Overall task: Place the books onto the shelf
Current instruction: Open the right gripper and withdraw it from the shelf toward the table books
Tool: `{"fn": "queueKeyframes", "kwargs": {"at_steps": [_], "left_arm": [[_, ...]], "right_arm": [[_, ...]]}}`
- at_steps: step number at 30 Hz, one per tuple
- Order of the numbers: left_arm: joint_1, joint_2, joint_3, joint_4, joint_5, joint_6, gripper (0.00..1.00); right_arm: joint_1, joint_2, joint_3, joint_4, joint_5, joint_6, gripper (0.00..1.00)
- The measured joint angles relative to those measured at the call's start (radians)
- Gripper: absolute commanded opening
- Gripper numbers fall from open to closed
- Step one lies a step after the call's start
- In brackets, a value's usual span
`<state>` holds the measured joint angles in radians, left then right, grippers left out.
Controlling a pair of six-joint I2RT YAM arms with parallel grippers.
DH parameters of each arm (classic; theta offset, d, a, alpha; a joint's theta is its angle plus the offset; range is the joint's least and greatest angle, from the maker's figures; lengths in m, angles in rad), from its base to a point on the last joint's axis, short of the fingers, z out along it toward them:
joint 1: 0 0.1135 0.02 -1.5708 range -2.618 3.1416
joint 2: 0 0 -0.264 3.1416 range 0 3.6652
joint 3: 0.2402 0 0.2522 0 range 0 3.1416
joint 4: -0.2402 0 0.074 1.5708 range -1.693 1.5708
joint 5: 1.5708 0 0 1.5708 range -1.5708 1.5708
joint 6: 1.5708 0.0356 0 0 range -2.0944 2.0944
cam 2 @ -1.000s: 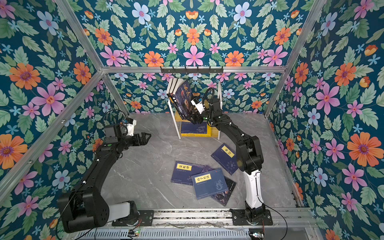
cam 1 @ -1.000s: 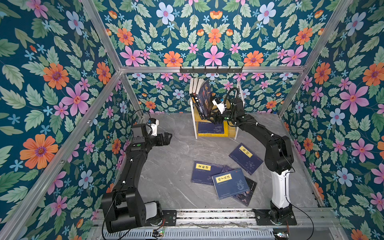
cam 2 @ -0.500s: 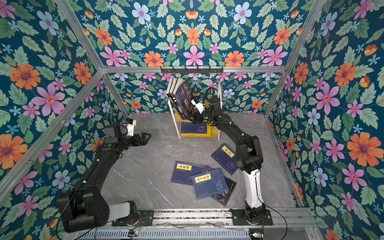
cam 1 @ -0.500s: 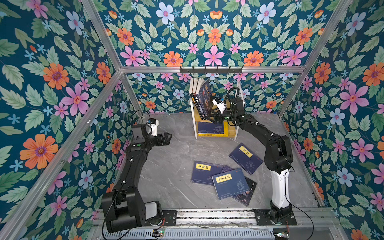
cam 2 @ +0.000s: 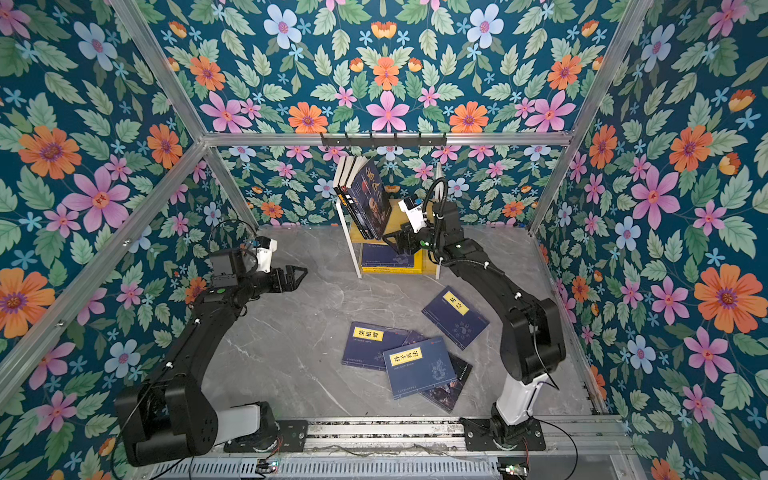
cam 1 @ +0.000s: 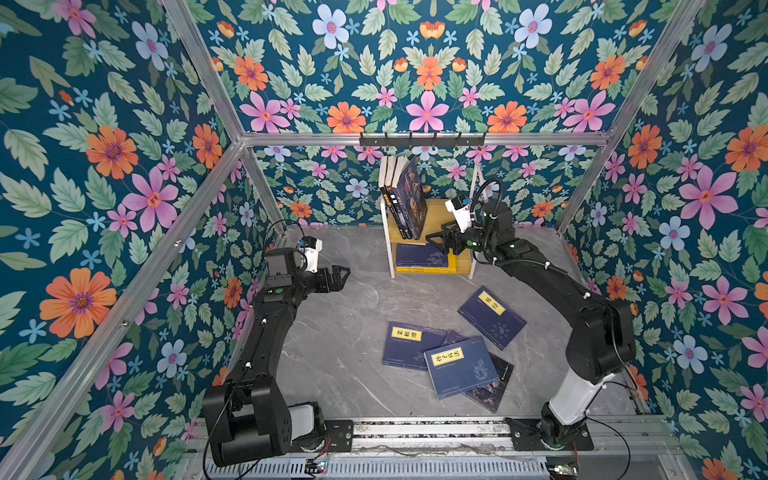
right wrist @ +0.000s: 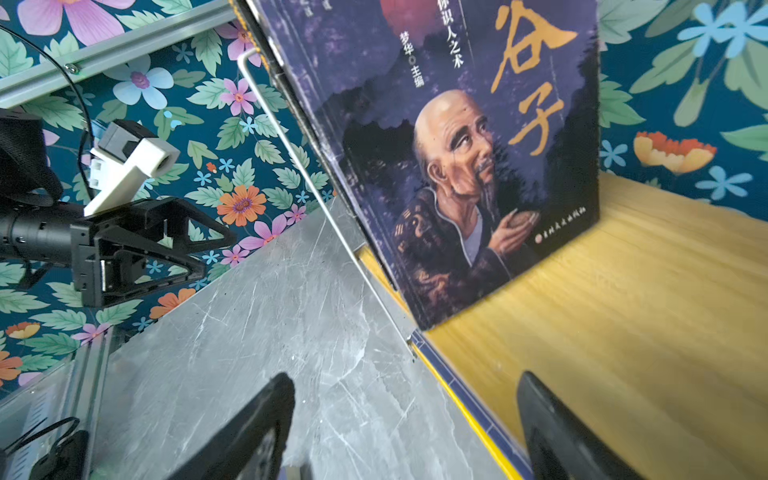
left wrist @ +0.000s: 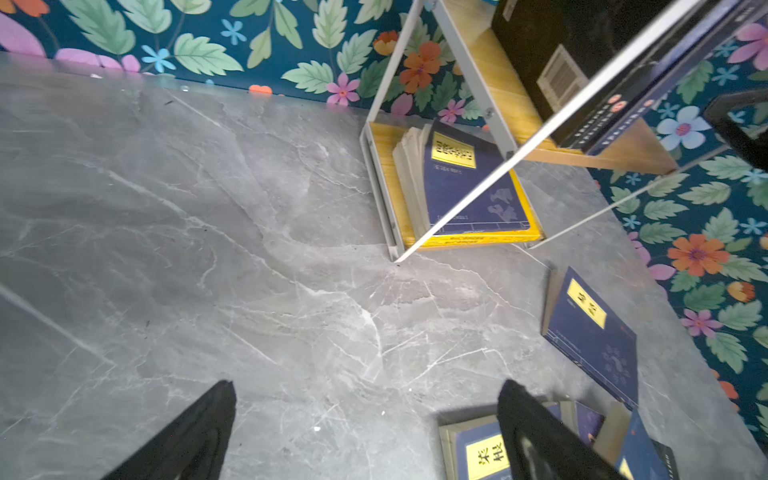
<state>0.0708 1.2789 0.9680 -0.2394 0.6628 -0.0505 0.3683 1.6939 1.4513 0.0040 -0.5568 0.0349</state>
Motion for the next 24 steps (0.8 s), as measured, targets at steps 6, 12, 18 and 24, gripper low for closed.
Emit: {"fn": "queueKeyframes", "kwargs": {"at_steps": [6, 12, 18, 24], "left_arm": [[-0.066, 0.027, -0.024, 0.017, 0.064, -0.026, 0.95], [-0.186, 0.063, -0.085, 0.068, 0.122, -0.096, 0.95], [-0.323, 0.114, -0.126, 0.111, 0.161, -0.134, 0.95], [-0.449, 0.159, -0.187, 0.138, 0.195, -0.176, 0.95]], "right_arm": [[-0.001, -0.236, -0.217, -0.045, 0.096, 0.106, 0.83], [0.000, -0.432, -0.454, -0.142, 0.176, 0.237, 0.82], [0.000, -0.599, -0.652, -0.235, 0.209, 0.325, 0.82], [0.000, -0.716, -0.809, -0.301, 0.169, 0.360, 0.78]]}}
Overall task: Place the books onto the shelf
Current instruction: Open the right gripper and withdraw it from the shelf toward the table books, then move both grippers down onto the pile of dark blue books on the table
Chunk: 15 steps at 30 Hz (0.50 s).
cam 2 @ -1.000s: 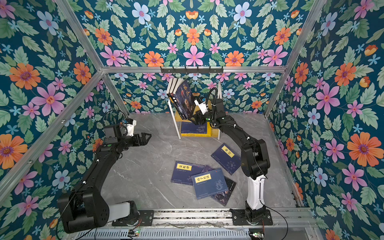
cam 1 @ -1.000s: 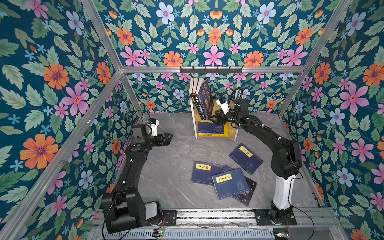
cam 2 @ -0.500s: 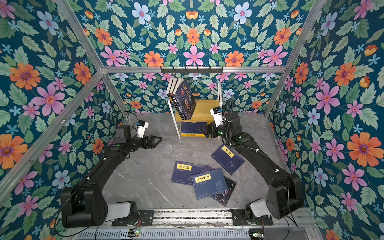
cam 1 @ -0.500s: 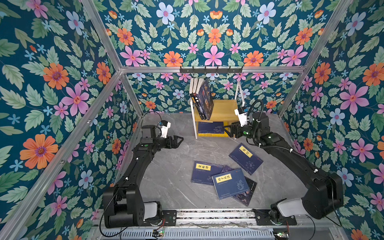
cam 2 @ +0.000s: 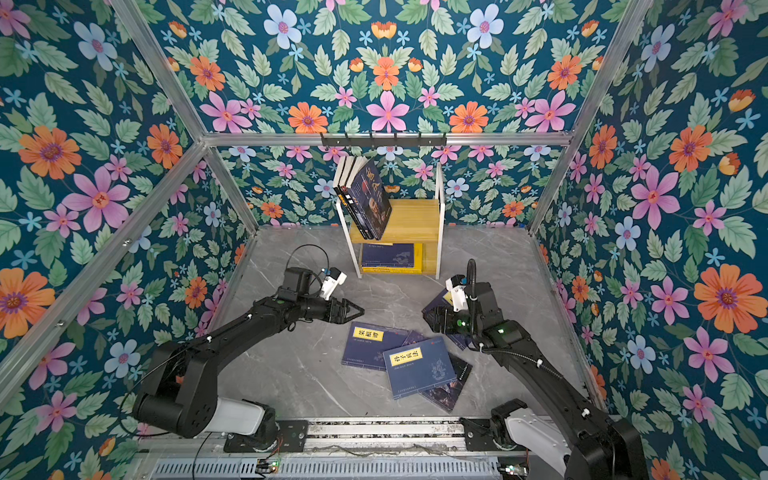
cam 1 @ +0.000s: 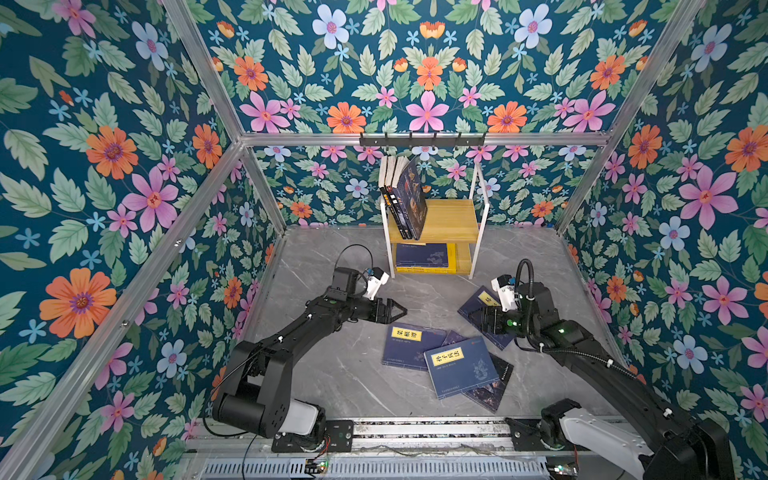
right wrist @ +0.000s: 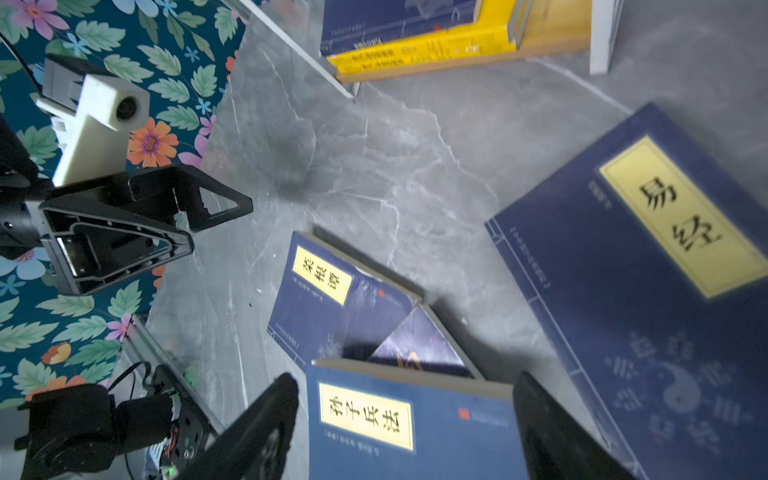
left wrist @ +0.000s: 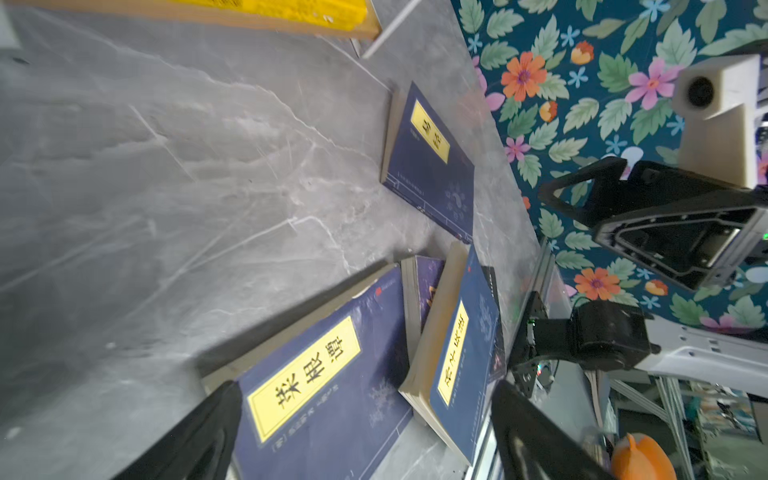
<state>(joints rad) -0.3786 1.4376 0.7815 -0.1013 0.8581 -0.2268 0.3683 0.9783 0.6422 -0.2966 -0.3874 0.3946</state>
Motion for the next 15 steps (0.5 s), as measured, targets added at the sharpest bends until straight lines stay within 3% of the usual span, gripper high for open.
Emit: {"fn": "queueKeyframes", "kwargs": {"at_steps": [6, 15], "left_arm": [[-0.078, 0.037, -0.024, 0.006, 0.019, 0.005, 0.90], [-0.173, 0.088, -0.024, 0.009, -0.029, 0.041, 0.85]], "right_arm": [[-0.003, -0.035, -0.086, -0.043, -0.040, 0.024, 0.78], [-0.100, 0.094, -0.100, -0.045, -0.098, 0.043, 0.74]]}}
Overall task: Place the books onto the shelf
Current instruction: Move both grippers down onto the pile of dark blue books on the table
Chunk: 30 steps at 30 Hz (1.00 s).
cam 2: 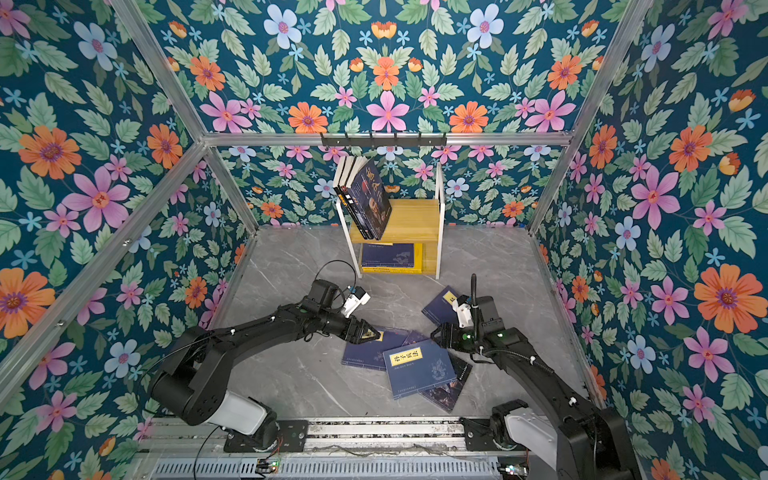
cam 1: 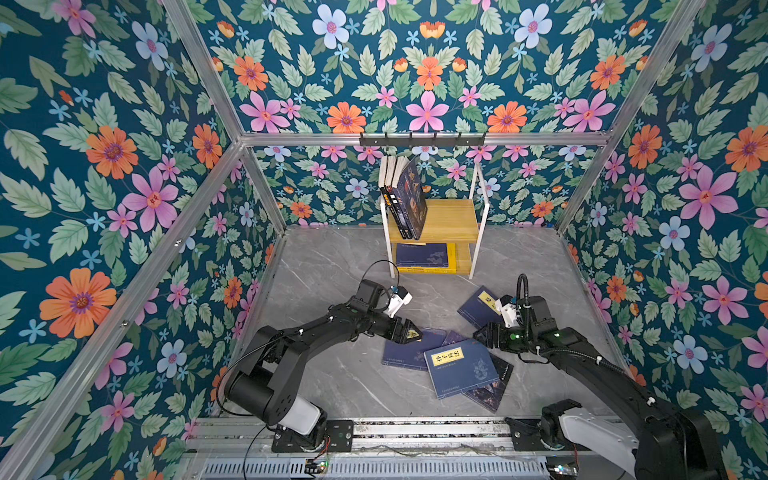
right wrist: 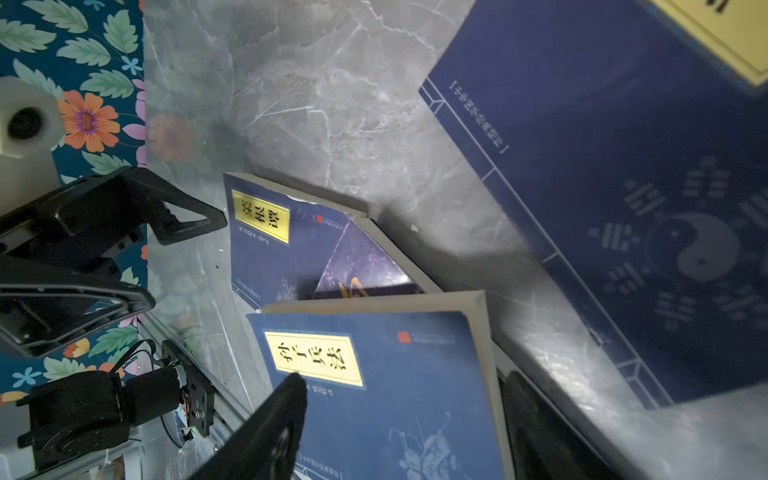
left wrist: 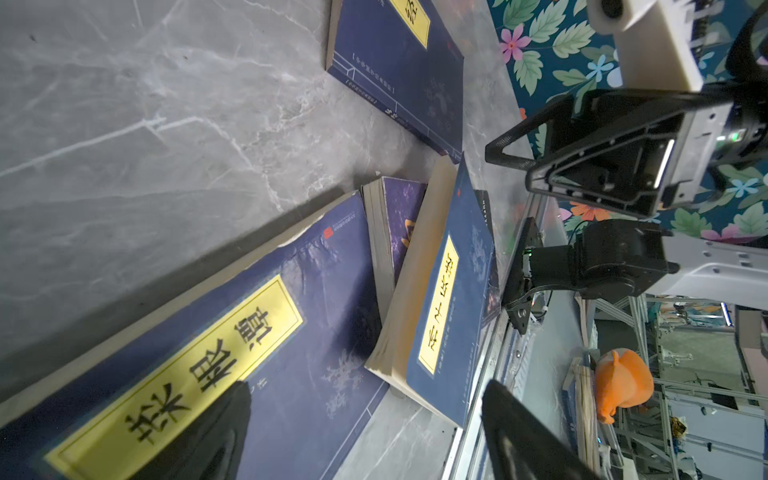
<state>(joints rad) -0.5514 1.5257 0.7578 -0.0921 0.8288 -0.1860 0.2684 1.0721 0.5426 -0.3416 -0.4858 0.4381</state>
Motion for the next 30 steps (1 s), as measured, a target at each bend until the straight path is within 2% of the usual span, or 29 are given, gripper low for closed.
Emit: {"fn": "queueKeyframes", "kwargs": {"at_steps": [4, 8, 15, 26, 30], "left_arm": [[-0.053, 0.018, 0.008, -0.015, -0.024, 0.029, 0.79], [-0.086, 0.041, 0.035, -0.037, -0.063, 0.058, 0.68], [-0.157, 0.093, 0.093, -0.077, -0.148, 0.113, 0.58], [-0.210, 0.155, 0.152, -0.145, -0.254, 0.173, 0.44], [-0.230, 0.169, 0.151, -0.149, -0.301, 0.201, 0.43]], "right_arm": [[-0.006, 0.013, -0.031, 0.031, -0.027, 0.005, 0.74], [-0.011, 0.031, -0.079, 0.079, -0.039, 0.025, 0.72], [-0.017, 0.089, -0.102, 0.154, -0.063, 0.034, 0.71], [-0.026, 0.183, -0.090, 0.196, -0.091, 0.060, 0.69], [-0.026, 0.204, -0.082, 0.198, -0.114, 0.066, 0.68]]}}
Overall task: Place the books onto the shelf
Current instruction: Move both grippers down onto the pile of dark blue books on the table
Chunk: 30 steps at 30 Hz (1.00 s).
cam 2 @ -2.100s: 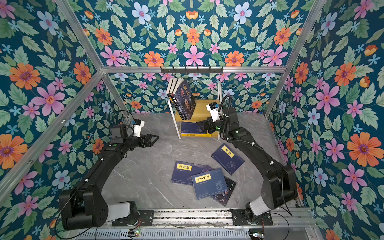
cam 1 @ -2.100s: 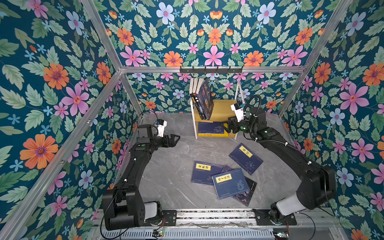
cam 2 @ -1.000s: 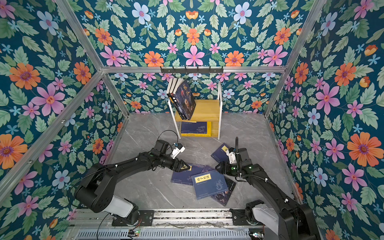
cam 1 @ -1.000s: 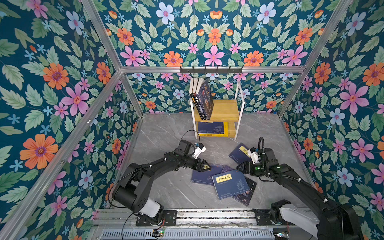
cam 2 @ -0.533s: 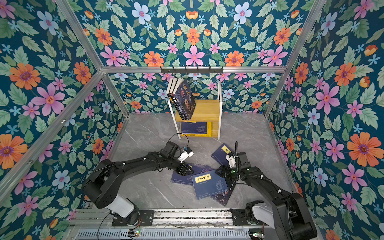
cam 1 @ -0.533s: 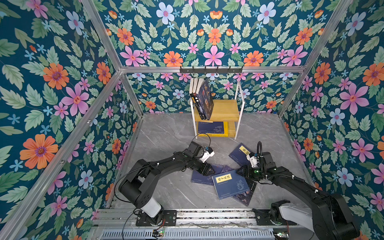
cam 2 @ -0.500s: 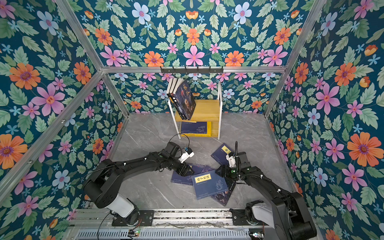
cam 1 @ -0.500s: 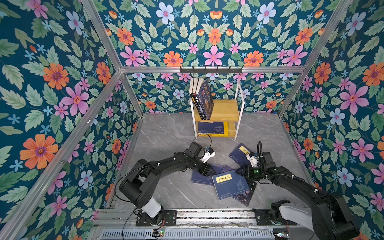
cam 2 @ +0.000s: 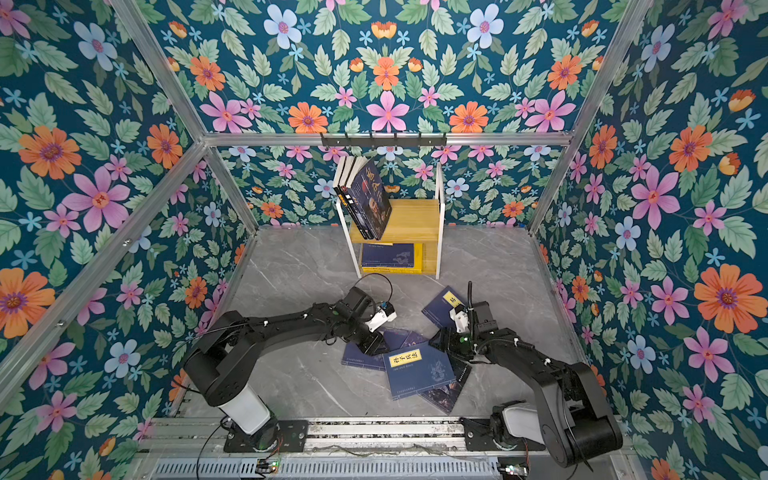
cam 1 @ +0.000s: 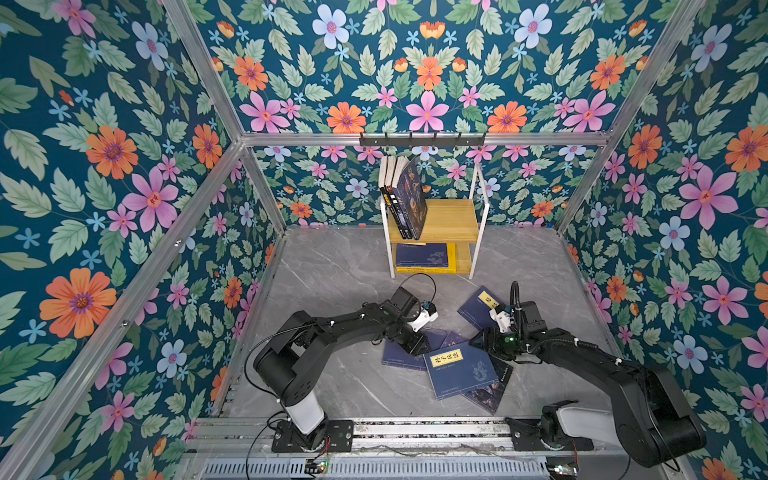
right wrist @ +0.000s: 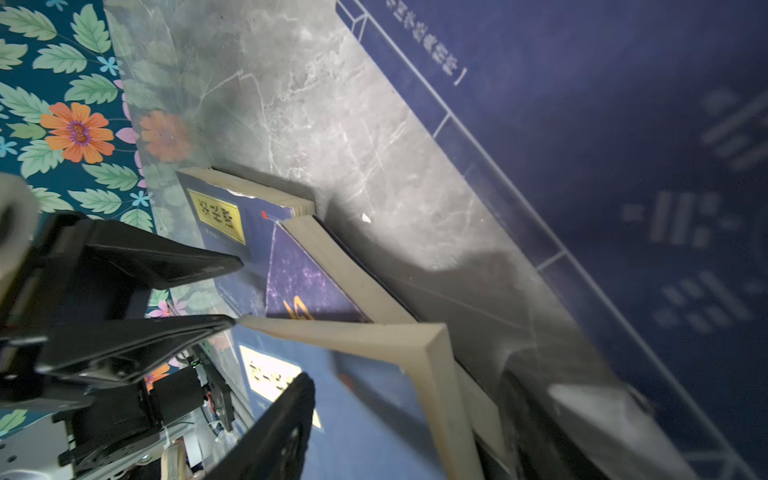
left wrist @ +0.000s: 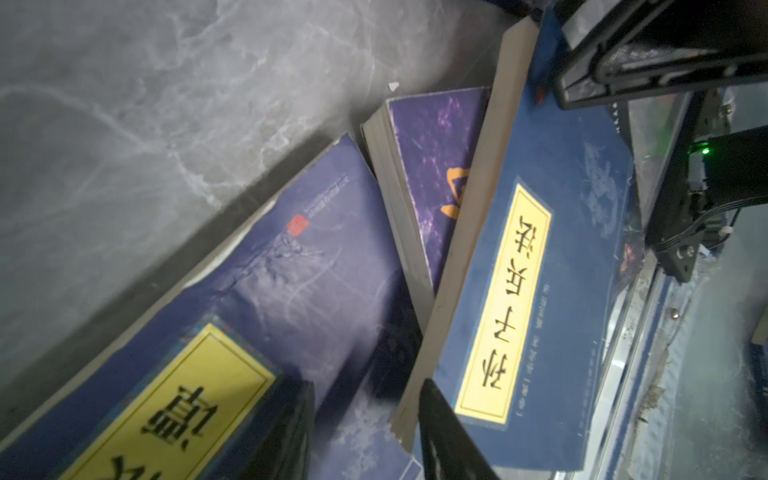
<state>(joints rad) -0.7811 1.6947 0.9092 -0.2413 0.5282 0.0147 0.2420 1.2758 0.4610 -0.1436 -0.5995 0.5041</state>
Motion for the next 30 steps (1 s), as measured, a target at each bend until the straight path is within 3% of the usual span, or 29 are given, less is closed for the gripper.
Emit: {"fn": "queueKeyframes", "kwargs": {"at_steps": [18, 20, 23, 26, 30], "left_arm": [[-0.045, 0.040, 0.039, -0.003, -0.088, 0.064, 0.43], [-0.045, 0.039, 0.040, -0.006, -0.092, 0.067, 0.44], [-0.048, 0.032, 0.050, -0.031, -0.109, 0.087, 0.48], [-0.043, 0.008, 0.062, -0.079, -0.129, 0.116, 0.54], [-0.034, -0.046, 0.097, -0.141, -0.138, 0.174, 0.71]], "right_arm": [[0.000, -0.004, -0.015, 0.079, -0.093, 0.019, 0.43], [0.000, -0.019, -0.017, 0.077, -0.102, 0.020, 0.43], [0.001, -0.053, -0.002, 0.023, -0.092, 0.036, 0.53], [0.001, -0.157, 0.033, -0.064, -0.031, 0.050, 0.55], [0.000, -0.330, 0.057, -0.208, 0.057, 0.105, 0.57]]}}
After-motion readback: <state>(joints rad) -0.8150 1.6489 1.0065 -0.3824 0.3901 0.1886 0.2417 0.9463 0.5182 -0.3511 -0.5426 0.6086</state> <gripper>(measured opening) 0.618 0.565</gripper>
